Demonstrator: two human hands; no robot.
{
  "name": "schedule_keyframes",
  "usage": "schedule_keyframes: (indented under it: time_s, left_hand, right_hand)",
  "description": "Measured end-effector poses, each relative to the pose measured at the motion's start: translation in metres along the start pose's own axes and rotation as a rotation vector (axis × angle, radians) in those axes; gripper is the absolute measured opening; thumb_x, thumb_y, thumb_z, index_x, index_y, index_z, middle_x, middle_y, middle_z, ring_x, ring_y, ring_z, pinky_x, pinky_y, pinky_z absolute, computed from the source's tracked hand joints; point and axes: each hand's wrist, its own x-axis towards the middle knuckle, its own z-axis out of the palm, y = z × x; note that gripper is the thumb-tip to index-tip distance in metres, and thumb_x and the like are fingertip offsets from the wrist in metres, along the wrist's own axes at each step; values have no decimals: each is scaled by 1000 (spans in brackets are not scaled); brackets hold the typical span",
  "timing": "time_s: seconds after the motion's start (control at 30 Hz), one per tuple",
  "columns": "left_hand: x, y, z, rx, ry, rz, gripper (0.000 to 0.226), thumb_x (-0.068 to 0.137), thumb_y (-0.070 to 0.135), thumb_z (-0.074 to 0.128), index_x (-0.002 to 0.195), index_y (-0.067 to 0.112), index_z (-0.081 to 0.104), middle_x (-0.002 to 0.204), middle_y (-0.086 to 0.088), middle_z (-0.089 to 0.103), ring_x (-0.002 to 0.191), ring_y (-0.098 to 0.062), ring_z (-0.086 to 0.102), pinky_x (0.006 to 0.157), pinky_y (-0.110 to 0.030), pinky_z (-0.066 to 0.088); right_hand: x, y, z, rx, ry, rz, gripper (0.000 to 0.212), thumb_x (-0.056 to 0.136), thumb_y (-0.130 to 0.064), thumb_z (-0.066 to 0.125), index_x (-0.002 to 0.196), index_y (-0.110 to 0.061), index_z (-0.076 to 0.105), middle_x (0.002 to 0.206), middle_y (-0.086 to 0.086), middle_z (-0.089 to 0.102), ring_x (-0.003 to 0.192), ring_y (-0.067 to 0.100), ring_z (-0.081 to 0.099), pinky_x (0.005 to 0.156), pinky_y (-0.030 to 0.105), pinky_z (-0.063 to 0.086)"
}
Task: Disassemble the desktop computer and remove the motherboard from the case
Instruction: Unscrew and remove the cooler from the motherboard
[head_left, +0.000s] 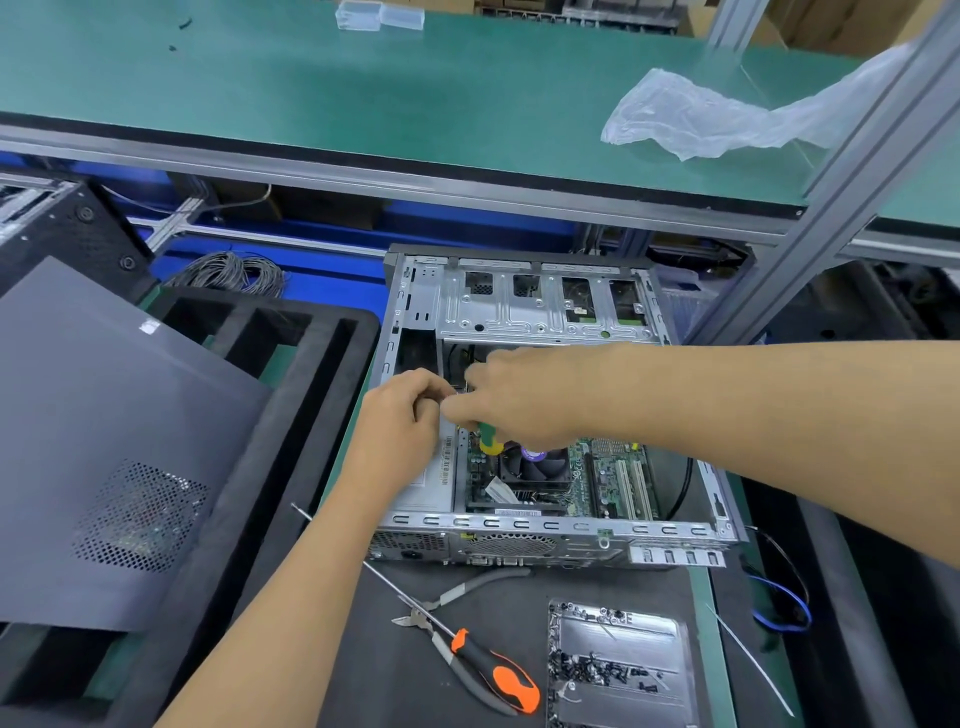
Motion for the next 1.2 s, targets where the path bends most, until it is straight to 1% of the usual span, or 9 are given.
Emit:
schedule_keyframes:
  time_s: [0.07, 0.13, 0.23, 0.37, 0.57, 0.7, 0.83, 1.07, 1.2]
  left_hand:
    - [0, 0, 0, 1, 0, -2, 33, 82, -9, 46, 84, 14, 69, 77, 9, 66, 72, 0, 58, 59, -7, 39]
    - [0, 0, 0, 8, 11, -1, 33, 83, -9, 45, 86, 13, 70, 78, 9, 66, 72, 3, 58, 60, -5, 38]
    - [0, -1, 1, 15, 31, -11, 33, 84, -8, 45, 88, 13, 71, 84, 7, 70, 81, 3, 60, 67, -4, 41]
    - [1, -1, 1, 18, 31, -20, 33, 85, -8, 45, 88, 12, 71, 85, 7, 69, 80, 1, 61, 67, -7, 44]
    - [0, 0, 1, 9, 22, -38, 34, 83, -9, 44, 87, 13, 70, 82, 7, 68, 73, 1, 58, 63, -6, 40]
    - [0, -1, 1, 2, 11, -30, 34, 83, -8, 44, 86, 14, 70, 81, 6, 69, 67, 3, 55, 58, -7, 37]
    - [1, -1, 2, 1, 29, -32, 34, 85, -8, 45, 87, 15, 71, 84, 10, 69, 82, 0, 62, 70, -11, 47]
    - [0, 0, 1, 8, 15, -32, 34, 84, -7, 45, 87, 14, 70, 82, 7, 68, 76, -3, 60, 63, -12, 44]
    - [1, 0, 1, 15, 18, -33, 33, 83, -8, 45, 86, 13, 70, 80, 7, 68, 68, 3, 56, 58, -7, 38]
  right_hand:
    - [-1, 2, 1, 11, -19, -14, 26, 96, -21, 55, 118, -26, 41, 98, 1, 35, 92, 25, 44, 69, 38, 39]
    - [-3, 4, 1, 100, -46, 74, 44, 91, -46, 62, 121, -23, 40, 90, 1, 36, 80, 22, 48, 61, 35, 37]
    - [-5, 3, -1, 8, -49, 258, 66, 88, -70, 42, 120, -12, 46, 80, 1, 40, 67, 22, 46, 52, 33, 32]
    - [-3, -1, 5, -250, 63, 133, 49, 103, -50, 31, 120, -10, 52, 108, 10, 59, 95, 31, 62, 61, 36, 40]
    - [-9, 2, 7, -305, 147, -239, 25, 102, -29, 46, 122, -13, 47, 113, 4, 51, 100, 25, 55, 87, 42, 46]
    - [-11, -1, 11, 161, 75, -35, 41, 93, -40, 61, 125, -19, 45, 114, 0, 47, 108, 22, 50, 88, 40, 44]
    - [-8, 0, 5, 154, -18, 287, 53, 89, -62, 53, 108, -13, 42, 78, 1, 37, 70, 24, 45, 53, 34, 35]
    - [-10, 1, 8, -285, 113, -123, 28, 99, -20, 47, 126, -15, 39, 114, 8, 47, 87, 24, 44, 72, 37, 41]
    - [-10, 5, 8, -27, 107, -81, 33, 94, -27, 60, 122, -21, 43, 115, 2, 42, 97, 22, 44, 78, 37, 40]
